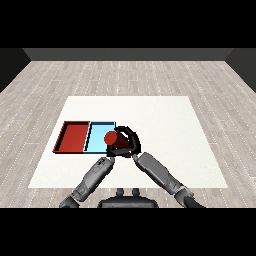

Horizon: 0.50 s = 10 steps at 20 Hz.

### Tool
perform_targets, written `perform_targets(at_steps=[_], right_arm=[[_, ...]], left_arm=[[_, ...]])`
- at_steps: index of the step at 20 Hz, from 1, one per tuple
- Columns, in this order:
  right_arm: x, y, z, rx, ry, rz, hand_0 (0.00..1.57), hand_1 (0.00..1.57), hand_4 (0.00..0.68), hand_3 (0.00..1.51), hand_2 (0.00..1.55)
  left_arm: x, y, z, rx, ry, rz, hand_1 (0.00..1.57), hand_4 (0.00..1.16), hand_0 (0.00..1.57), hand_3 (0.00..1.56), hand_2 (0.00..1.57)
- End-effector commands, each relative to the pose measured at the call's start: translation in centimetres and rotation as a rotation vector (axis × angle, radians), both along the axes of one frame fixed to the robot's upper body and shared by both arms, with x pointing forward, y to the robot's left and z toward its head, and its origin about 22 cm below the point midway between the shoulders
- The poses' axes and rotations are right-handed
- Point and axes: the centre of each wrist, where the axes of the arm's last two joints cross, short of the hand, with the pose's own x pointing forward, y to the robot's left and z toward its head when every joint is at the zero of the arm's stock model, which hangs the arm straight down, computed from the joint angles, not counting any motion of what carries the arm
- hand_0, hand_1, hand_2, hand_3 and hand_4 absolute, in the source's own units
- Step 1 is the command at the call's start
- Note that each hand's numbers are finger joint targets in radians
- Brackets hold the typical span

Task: Pick the red can and put it in the red box

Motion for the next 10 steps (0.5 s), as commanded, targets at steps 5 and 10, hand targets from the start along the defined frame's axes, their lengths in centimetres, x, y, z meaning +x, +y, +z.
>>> perform_targets(at_steps=[5,10], right_arm=[[0.1,1.0,1.2,-0.013,0.008,-0.010,0.00,0.00,0.000,0.00,0.00],[1.0,-2.7,2.0,-0.007,0.001,-0.029,0.00,0.00,0.000,0.00,0.00]], left_arm=[[0.5,-0.2,-0.2,-0.002,-0.014,0.050,1.57,1.13,1.57,1.46,1.54],[-0.1,0.9,-0.2,-0.030,0.041,0.044,1.57,1.14,1.57,1.50,1.57]])
